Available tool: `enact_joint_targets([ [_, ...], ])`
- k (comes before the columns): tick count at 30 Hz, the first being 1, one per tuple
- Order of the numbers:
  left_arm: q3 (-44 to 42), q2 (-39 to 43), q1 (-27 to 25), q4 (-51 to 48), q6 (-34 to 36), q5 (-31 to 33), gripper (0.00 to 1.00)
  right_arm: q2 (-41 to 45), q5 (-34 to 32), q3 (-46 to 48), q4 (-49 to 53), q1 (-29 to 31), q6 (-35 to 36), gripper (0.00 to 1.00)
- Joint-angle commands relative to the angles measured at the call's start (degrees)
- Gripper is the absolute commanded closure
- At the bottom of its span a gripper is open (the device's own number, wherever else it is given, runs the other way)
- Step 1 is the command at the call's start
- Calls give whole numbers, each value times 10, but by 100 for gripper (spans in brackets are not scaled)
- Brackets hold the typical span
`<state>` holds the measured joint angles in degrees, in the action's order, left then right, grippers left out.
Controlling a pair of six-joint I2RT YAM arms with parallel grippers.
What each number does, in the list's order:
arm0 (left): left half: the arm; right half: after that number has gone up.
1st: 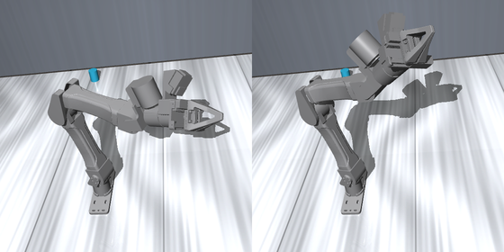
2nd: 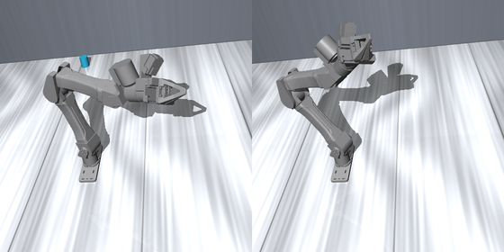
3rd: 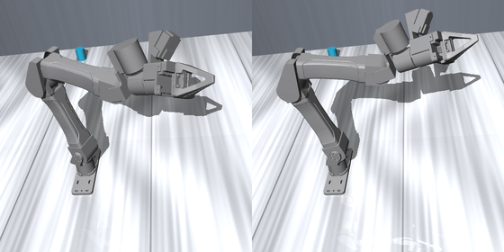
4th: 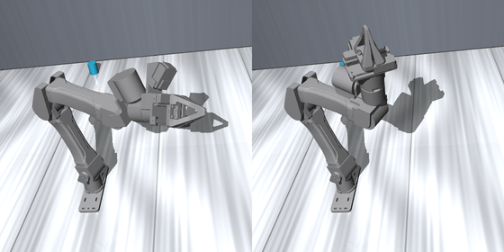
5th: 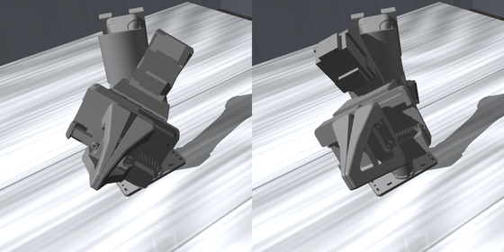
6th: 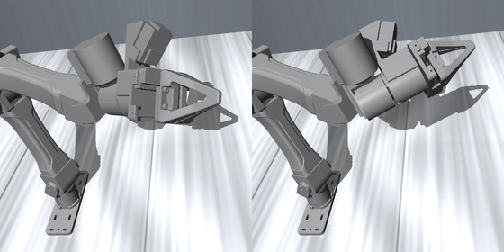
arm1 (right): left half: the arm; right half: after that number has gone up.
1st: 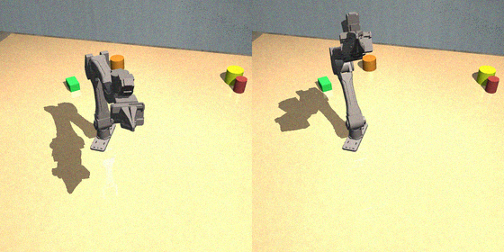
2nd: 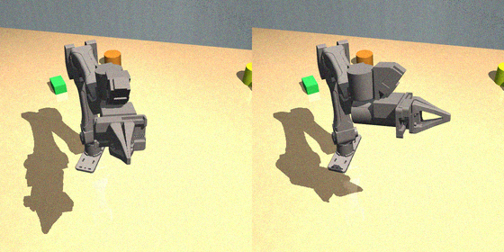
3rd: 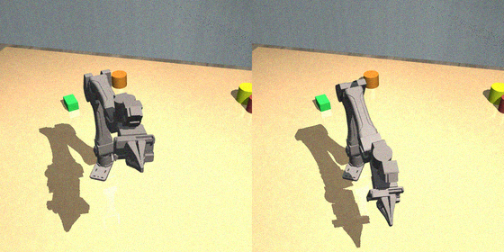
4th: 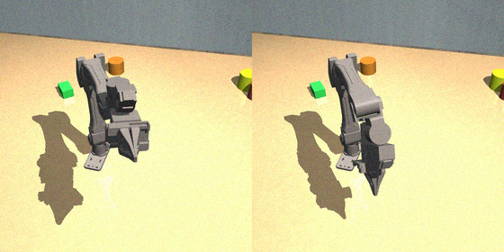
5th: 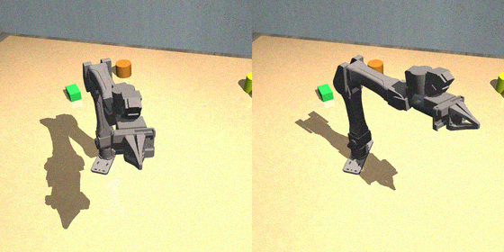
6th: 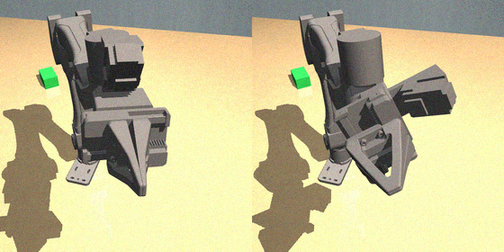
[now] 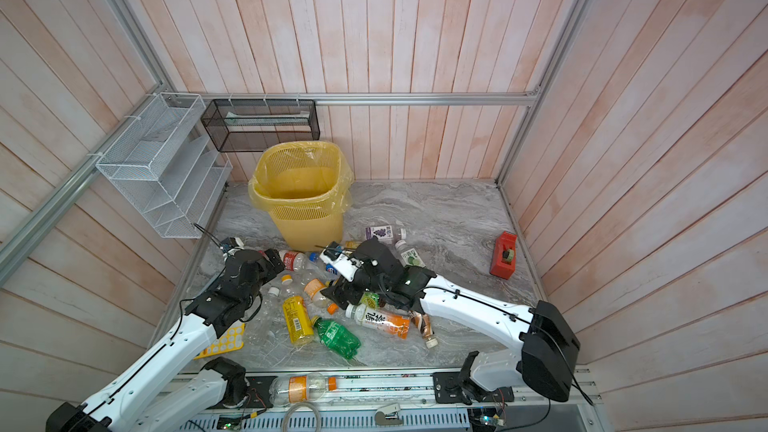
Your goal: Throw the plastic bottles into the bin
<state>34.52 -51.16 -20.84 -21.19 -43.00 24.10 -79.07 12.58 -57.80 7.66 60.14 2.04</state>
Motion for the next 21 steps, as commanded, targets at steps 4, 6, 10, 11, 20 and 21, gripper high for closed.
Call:
enact_joint_targets([
  [4, 5, 25, 72, -35, 41, -41, 0, -96, 16, -42, 75, 101, 44, 11],
  [6, 4, 31, 97, -38, 49, -55, 0, -119, 20, -55, 90, 119, 51, 12],
  [10, 0, 40, 137, -35, 65, -87, 0, -155, 40, -79, 111, 148, 49, 13],
  [11, -1, 41, 142, -36, 67, -92, 0, -162, 43, -84, 118, 156, 49, 13],
  [20, -18, 61, 147, -40, 68, -91, 0, -221, 75, -129, 175, 193, 24, 16],
  [21, -19, 64, 147, -40, 68, -91, 0, -227, 78, -134, 179, 197, 23, 16],
])
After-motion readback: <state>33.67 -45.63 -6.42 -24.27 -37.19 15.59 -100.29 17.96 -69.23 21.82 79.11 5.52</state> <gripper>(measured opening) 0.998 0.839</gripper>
